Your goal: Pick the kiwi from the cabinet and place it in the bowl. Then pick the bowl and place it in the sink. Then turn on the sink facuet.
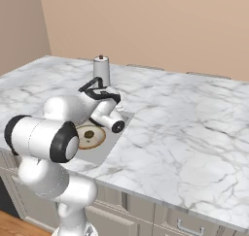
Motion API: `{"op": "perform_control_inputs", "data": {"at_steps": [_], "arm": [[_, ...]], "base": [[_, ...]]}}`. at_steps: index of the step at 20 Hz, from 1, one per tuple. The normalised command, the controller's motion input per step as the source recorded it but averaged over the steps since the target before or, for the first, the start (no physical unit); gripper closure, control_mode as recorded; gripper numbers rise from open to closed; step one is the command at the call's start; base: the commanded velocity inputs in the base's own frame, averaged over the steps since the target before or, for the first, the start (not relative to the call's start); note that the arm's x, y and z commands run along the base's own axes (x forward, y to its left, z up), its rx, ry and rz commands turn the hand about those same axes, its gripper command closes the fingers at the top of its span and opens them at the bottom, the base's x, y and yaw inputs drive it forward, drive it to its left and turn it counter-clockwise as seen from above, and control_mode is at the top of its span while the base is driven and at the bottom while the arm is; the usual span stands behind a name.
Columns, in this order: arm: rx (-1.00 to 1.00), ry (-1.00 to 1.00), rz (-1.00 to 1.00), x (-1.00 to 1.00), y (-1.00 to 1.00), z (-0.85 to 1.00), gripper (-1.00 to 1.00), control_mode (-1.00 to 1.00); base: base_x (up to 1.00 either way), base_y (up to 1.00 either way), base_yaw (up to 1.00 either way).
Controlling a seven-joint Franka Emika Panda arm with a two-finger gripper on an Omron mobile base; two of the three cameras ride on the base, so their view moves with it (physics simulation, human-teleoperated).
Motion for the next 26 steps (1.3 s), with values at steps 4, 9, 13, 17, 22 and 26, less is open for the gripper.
{"op": "perform_control_inputs", "data": {"at_steps": [4, 9, 13, 17, 22, 26], "arm": [[0.00, -0.02, -0.01, 0.26, 0.05, -0.05, -1.00, -1.00], [0.00, 0.00, -0.07, 0.35, 0.13, -0.03, -1.00, -1.00], [0.00, 0.00, -0.10, 0.45, 0.07, -0.01, -1.00, -1.00], [0.00, 0.00, -0.10, 0.54, 0.04, -0.20, -1.00, -1.00], [0.00, 0.00, -0.06, 0.55, 0.00, -0.44, -1.00, -1.00], [0.00, 0.00, -0.05, 0.60, 0.00, -0.31, -1.00, -1.00]], "base": [[0.00, 0.00, 0.00], [0.00, 0.00, 0.00], [0.00, 0.00, 0.00], [0.00, 0.00, 0.00], [0.00, 0.00, 0.00], [0.00, 0.00, 0.00]]}}
